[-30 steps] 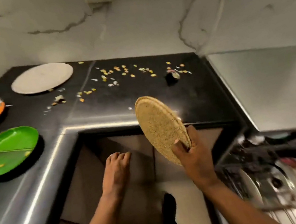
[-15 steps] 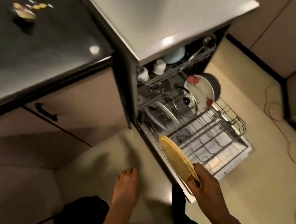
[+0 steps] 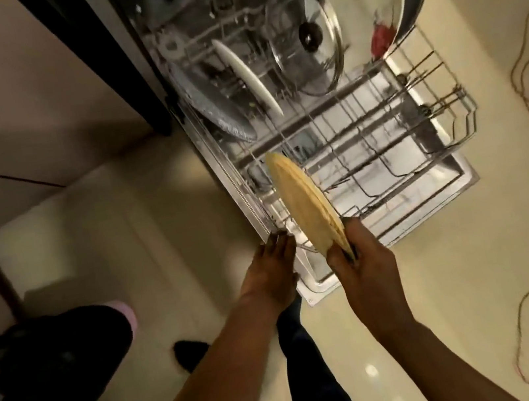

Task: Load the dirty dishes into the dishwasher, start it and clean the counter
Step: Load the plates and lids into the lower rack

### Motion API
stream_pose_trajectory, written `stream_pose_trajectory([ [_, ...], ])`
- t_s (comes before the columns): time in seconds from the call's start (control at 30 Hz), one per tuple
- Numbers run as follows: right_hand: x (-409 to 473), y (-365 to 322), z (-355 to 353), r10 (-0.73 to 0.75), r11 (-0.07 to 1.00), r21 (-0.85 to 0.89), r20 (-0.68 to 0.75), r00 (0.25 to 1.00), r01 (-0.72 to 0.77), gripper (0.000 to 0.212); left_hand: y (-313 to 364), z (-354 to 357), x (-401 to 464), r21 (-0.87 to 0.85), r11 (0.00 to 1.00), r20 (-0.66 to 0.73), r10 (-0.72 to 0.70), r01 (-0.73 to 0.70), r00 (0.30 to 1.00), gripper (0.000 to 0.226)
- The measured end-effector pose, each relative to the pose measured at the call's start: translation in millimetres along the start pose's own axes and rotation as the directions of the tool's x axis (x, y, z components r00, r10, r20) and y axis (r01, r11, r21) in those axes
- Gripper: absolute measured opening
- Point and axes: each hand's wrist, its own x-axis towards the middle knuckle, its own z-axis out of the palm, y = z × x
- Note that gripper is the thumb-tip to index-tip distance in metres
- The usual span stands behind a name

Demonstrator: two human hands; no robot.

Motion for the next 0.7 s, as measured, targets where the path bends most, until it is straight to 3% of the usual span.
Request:
stream_pose_trajectory([
  [0.13, 27, 37, 26, -0.043, 0.999, -0.002, 0.056, 0.998, 0.043, 0.014, 14, 56, 23, -0.04, 0.997, -0.102, -0.074, 0.07, 0.992, 0.077],
  [0.27, 45, 53, 41, -0.062, 0.997, -0.032, 0.082, 0.995, 0.065, 0.027, 14, 76, 24, -0.009, 0.997, -0.207, -0.083, 0.083, 0.975, 0.078],
  [0.4, 44, 49, 43, -0.074, 0.997, -0.016, 0.122, 0.99, 0.076, 0.035, 14, 75, 23, 0.017, 0.996, -0.219, -0.079, 0.085, 0.973, 0.079],
  [0.57, 39, 38, 36, -0.127, 0.992, -0.002, -0.032, 0.991, 0.127, 0.032, 23, 72, 26, -0.057, 0.992, -0.241, -0.119, 0.108, 0.963, 0.079],
  [0.7, 69, 65, 44, 0.0, 0.994, -0.109, 0.047, 0.999, 0.005, 0.017, 23, 71, 26, 0.002, 0.992, -0.2, -0.125, 0.128, 0.972, 0.083],
])
